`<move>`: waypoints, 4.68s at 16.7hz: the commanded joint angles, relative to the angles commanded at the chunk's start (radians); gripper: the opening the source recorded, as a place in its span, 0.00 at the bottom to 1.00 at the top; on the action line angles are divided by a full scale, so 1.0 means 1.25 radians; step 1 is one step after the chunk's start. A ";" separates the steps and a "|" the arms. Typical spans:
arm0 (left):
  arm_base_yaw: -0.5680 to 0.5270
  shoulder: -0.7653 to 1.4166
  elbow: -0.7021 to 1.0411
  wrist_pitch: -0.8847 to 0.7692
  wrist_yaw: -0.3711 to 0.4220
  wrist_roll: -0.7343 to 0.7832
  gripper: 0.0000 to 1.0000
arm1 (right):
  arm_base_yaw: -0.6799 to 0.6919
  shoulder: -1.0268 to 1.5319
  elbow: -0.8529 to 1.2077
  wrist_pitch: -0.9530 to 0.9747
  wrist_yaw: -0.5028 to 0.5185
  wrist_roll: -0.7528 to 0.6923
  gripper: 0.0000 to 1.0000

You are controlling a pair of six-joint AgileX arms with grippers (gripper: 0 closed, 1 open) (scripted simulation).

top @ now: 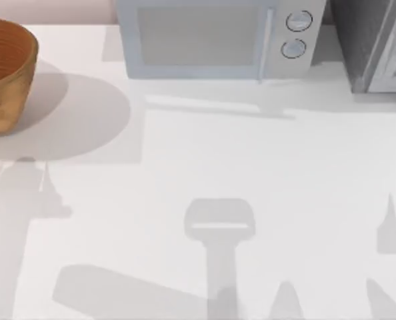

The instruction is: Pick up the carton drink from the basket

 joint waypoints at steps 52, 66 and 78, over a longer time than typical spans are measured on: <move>-0.862 0.988 0.197 0.499 -1.289 -0.244 0.00 | 0.000 0.000 0.000 0.000 0.000 0.000 1.00; -0.757 1.189 0.089 1.181 -1.188 0.151 0.00 | 0.000 0.000 0.000 0.000 0.000 0.000 1.00; -0.757 1.189 0.089 1.181 -1.188 0.151 0.68 | 0.000 0.000 0.000 0.000 0.000 0.000 1.00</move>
